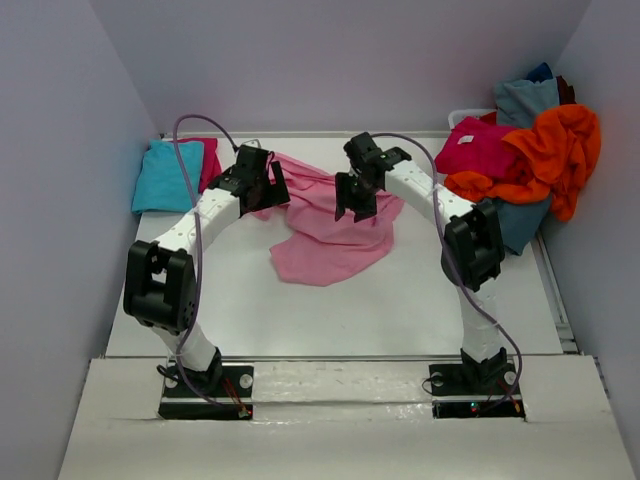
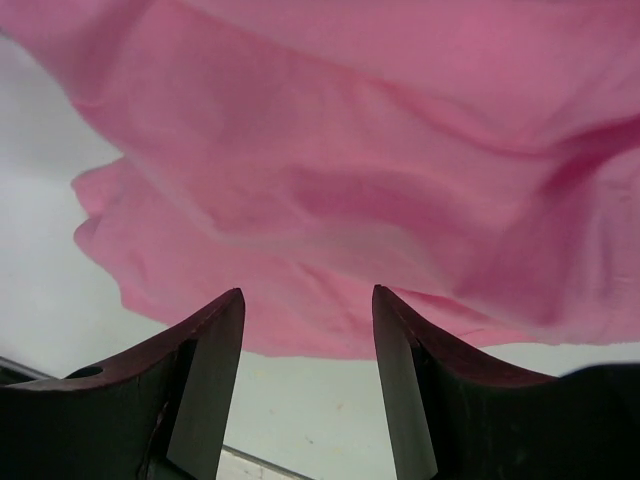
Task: Fold and stack the t-shirts
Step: Flatten out the crumpled T-shirt at the center of the board.
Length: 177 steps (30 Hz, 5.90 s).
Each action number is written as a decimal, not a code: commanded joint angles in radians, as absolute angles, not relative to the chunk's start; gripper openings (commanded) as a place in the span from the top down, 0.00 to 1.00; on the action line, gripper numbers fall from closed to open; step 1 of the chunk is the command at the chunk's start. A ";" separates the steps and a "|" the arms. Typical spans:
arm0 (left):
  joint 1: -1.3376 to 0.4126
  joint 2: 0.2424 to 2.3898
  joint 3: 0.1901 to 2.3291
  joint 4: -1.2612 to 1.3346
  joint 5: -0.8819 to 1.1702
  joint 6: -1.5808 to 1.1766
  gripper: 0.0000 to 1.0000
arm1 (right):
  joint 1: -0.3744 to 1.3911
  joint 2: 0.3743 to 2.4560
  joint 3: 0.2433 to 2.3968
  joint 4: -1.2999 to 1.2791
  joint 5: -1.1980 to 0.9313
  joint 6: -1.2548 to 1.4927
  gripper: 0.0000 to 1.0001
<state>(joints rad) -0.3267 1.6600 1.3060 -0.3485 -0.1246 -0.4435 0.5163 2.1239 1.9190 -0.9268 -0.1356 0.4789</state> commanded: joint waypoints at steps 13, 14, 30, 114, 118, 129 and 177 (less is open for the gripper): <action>-0.325 1.828 1.419 -0.311 -0.057 -0.453 0.01 | 0.584 2.077 1.746 -0.858 -0.239 0.518 0.60; -0.325 1.838 1.423 -0.311 -0.058 -0.453 0.01 | 0.584 2.077 1.740 -0.854 -0.242 0.518 0.61; -0.325 1.950 1.479 -0.347 -0.115 -0.442 0.02 | 0.612 2.128 1.648 -0.833 -0.295 0.506 0.65; -0.316 1.758 1.388 -0.499 -0.241 -0.402 0.94 | 0.678 2.100 1.579 -0.844 -0.296 0.508 0.49; -0.316 1.761 1.390 -0.499 -0.242 -0.400 0.94 | 0.687 2.100 1.528 -0.818 -0.308 0.515 0.51; -0.316 1.766 1.402 -0.512 -0.247 -0.393 0.94 | 0.687 1.988 1.269 -0.822 -0.216 0.571 0.71; -0.161 1.302 1.141 -0.778 -0.212 -0.385 0.94 | 0.618 1.514 0.850 -0.972 -0.060 0.678 0.70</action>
<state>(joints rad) -0.1978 1.3743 1.1362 -0.7441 -0.1890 -0.3759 0.6399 1.5688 0.8684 -0.9173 -0.1055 0.6880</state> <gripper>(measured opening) 0.102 0.295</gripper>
